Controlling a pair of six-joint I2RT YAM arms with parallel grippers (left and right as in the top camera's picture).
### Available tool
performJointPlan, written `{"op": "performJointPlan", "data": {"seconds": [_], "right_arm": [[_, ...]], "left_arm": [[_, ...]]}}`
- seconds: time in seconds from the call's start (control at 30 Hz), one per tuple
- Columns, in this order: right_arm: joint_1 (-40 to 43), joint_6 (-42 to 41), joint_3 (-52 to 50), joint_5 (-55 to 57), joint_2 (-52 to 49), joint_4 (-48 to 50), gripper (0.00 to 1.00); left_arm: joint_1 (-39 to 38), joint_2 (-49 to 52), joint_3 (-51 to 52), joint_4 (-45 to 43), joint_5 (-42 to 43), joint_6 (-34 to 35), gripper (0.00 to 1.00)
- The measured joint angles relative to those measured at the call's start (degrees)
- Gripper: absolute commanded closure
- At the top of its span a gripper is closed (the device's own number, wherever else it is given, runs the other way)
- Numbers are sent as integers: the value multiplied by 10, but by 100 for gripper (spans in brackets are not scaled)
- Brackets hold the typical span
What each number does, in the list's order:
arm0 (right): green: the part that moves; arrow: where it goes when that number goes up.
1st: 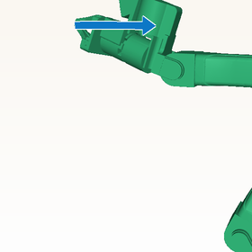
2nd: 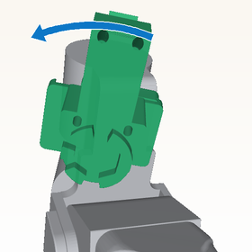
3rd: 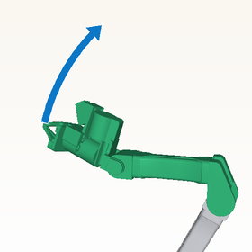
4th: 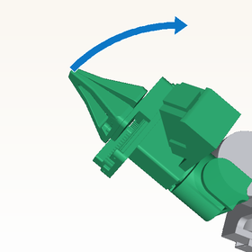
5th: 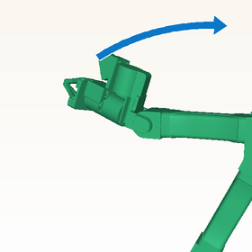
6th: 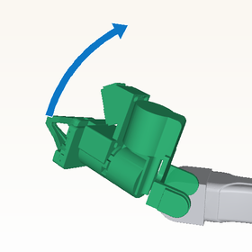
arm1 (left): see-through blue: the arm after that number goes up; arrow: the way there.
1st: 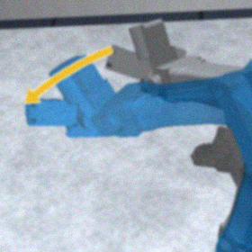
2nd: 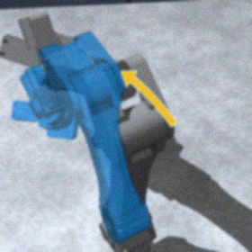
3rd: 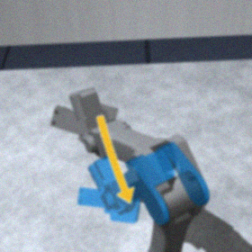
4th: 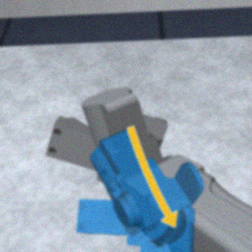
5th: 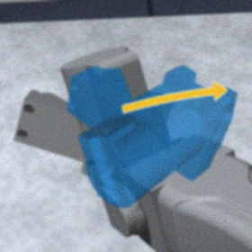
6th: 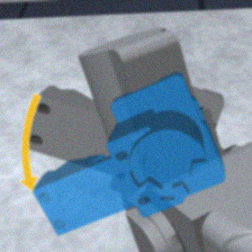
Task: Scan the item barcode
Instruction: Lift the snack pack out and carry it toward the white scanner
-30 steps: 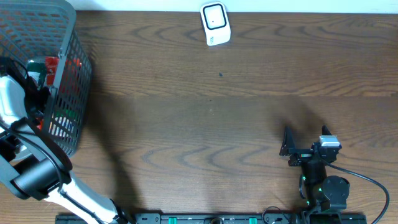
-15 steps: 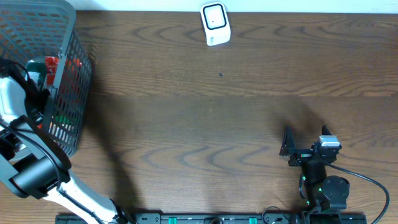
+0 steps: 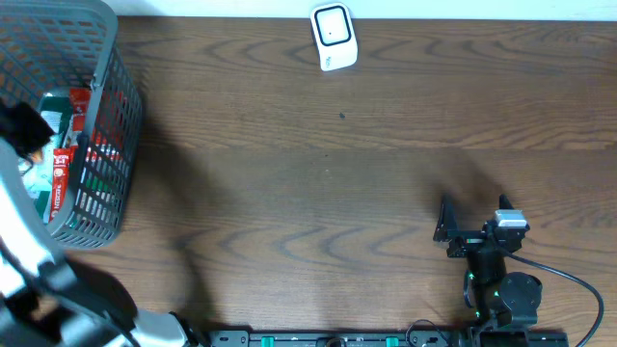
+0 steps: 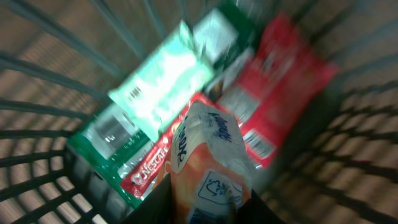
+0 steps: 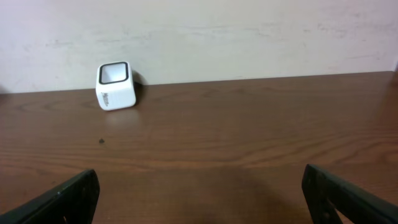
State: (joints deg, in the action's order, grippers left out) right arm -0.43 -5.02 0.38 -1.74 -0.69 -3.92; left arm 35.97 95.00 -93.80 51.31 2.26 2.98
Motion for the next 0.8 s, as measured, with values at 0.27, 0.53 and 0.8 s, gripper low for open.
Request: {"op": "performJointPlan", "data": {"seconds": [0.27,0.53,0.8], "right_arm": [[0,0,0,0,0,0,1],[0,0,0,0,0,0,1],[0,0,0,0,0,0,1]], "left_arm": [[-9,-169,-4,23,52,66,72],[-140,-266,-6,130,125,99,72],[-317,-264,7,196,139,111,72]]}}
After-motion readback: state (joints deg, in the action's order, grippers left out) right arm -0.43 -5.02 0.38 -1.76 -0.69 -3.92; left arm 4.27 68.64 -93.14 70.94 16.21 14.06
